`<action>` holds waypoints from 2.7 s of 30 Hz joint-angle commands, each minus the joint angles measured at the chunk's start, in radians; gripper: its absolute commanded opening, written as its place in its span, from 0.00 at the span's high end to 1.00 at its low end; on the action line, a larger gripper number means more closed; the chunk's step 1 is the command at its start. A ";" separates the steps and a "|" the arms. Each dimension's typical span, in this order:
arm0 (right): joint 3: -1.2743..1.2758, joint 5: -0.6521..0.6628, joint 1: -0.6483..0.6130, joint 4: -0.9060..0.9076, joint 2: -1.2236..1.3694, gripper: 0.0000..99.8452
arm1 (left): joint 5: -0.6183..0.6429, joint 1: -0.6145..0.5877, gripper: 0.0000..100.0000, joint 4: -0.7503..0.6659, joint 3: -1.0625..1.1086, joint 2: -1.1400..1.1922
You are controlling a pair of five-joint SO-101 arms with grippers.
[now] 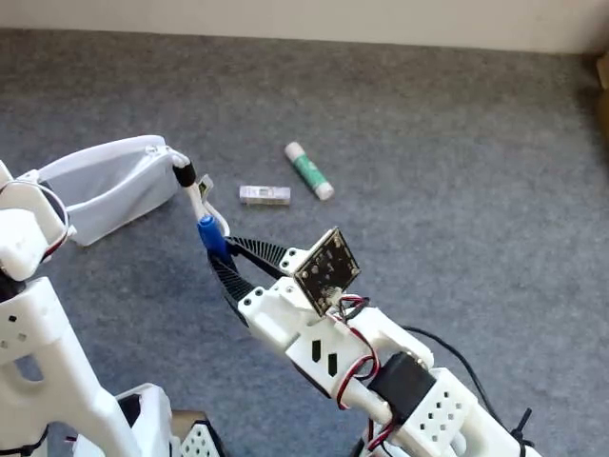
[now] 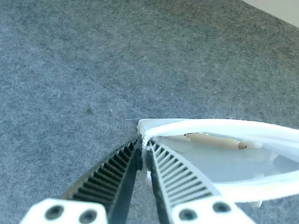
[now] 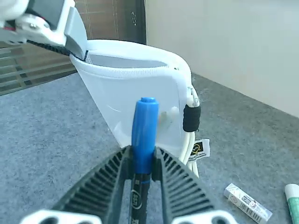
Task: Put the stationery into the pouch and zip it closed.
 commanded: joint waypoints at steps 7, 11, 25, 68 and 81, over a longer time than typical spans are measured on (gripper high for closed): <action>-0.054 0.006 0.012 -0.096 -0.024 1.00 | 0.009 -0.012 0.99 0.002 0.036 0.013; -0.101 0.006 0.012 -0.108 -0.024 1.00 | 0.009 -0.012 0.99 0.002 0.036 0.013; -0.292 0.006 0.010 -0.110 -0.016 1.00 | 0.009 -0.012 0.99 0.003 0.035 0.012; -0.545 0.006 -0.091 -0.792 0.587 1.00 | 0.012 -0.010 0.99 0.000 0.036 0.012; -0.595 0.011 0.012 -1.162 0.898 1.00 | 0.012 -0.010 0.99 0.000 0.038 0.012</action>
